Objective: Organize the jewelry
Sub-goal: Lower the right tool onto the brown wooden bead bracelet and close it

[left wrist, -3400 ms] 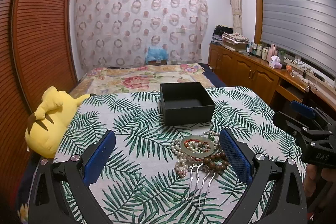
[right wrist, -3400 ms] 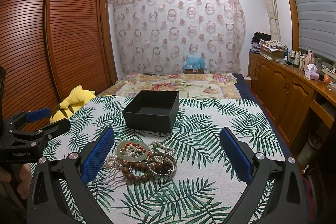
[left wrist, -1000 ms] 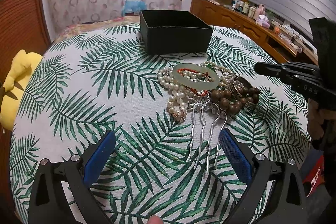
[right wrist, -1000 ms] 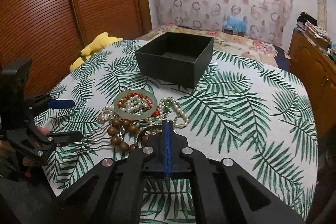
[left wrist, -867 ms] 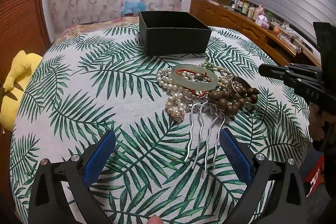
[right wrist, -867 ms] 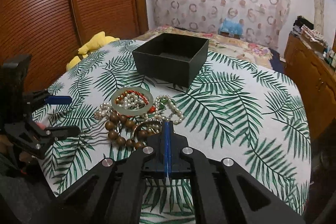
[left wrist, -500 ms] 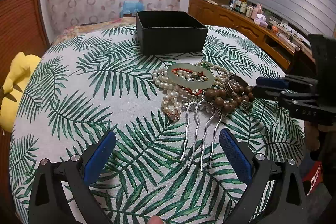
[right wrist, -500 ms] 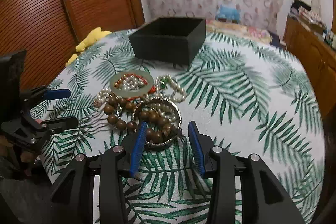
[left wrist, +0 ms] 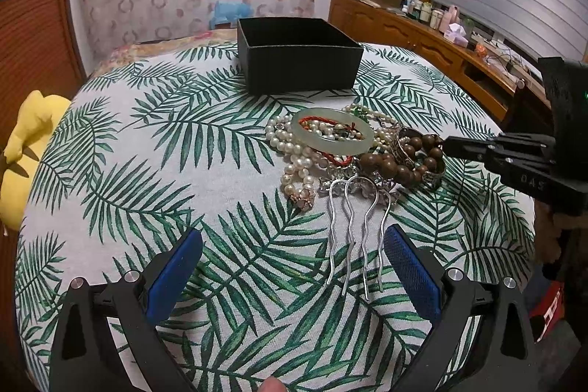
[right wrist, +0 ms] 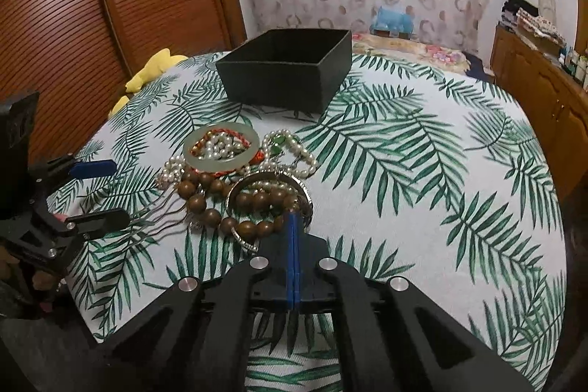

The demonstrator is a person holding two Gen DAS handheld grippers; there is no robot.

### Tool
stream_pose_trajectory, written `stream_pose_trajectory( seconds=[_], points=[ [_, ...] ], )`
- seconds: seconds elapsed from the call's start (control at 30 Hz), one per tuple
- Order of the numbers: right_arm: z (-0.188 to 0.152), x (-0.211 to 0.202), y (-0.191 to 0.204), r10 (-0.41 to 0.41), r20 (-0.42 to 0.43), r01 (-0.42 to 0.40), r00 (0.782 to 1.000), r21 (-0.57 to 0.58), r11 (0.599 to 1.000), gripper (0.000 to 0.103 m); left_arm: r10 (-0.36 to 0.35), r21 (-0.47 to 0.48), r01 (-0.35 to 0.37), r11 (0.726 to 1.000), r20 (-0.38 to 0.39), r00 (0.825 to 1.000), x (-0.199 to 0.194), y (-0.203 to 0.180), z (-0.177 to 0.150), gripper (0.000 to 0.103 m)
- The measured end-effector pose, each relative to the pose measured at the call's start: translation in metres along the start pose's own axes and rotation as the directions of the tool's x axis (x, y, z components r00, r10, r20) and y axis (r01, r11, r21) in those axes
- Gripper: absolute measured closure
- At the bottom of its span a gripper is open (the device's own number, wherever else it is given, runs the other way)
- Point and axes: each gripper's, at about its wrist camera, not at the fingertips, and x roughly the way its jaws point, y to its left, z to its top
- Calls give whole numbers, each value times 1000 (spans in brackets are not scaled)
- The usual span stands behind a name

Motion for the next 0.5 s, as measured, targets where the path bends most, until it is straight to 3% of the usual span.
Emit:
stream_pose_trajectory(
  seconds=[0.27, 0.47, 0.5],
  points=[
    [14, -17, 7, -9, 72, 12, 997, -35, 999, 103, -1, -8, 1, 1000, -1, 1000, 1, 2, 0, 8],
    [17, -15, 8, -49, 56, 52, 997, -48, 998, 102, -1, -3, 1, 1000, 0, 1000, -1, 2, -1, 8],
    [16, -12, 8, -63, 49, 66, 997, -50, 997, 98, -1, -2, 1, 1000, 0, 1000, -1, 2, -1, 8]
  ],
)
